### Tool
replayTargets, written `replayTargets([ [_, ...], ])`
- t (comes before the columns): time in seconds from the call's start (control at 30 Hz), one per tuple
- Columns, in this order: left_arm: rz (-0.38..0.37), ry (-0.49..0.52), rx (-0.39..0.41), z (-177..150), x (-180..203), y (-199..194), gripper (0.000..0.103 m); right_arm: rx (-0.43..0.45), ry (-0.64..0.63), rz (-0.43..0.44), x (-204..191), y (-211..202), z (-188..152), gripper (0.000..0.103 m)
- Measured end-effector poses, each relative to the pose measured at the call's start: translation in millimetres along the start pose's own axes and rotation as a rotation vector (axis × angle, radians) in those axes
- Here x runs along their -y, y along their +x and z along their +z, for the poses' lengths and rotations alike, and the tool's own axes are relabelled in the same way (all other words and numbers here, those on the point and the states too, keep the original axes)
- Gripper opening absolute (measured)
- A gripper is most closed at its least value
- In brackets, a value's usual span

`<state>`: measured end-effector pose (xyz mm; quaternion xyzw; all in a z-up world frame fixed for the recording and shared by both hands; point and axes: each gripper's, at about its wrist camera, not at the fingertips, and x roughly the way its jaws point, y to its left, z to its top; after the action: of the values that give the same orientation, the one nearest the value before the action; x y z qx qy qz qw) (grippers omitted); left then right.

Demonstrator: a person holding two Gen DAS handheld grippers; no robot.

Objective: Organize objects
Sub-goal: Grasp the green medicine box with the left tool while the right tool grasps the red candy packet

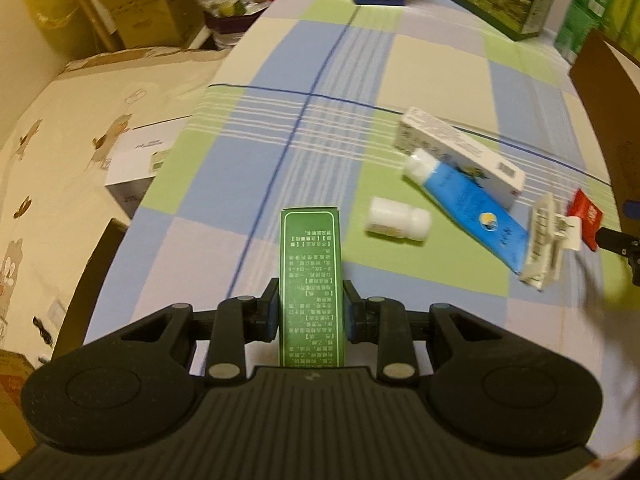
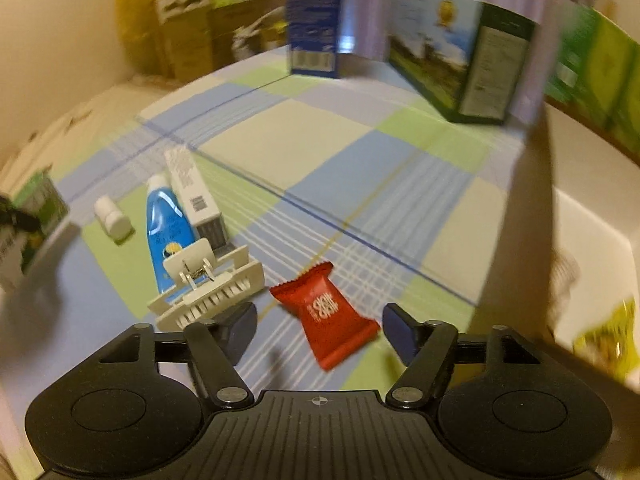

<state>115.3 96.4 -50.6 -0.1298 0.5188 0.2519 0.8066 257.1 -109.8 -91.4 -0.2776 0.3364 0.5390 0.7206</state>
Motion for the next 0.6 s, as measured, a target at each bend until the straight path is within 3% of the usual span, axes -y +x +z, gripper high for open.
replayTargets([
  [0.23,0.020,-0.038,-0.013,-1.3,-12.0,8.0,0.025,-0.055,-0.113,0.002,0.5,34.5,5.6,0.056],
  [0.37,0.026,-0.052,-0.026,-1.9,-15.0,12.9,0.025,-0.080,-0.119,0.023,6.4,41.0,6.0,0.049],
  [0.5,0.033,-0.059,-0.036,-2.4,-16.1,17.0,0.025,-0.103,-0.096,0.045,9.0,44.4,6.6,0.033],
  [0.6,0.034,-0.059,-0.039,-2.6,-15.6,18.7,0.025,-0.114,-0.060,0.053,10.0,44.2,4.9,0.030],
])
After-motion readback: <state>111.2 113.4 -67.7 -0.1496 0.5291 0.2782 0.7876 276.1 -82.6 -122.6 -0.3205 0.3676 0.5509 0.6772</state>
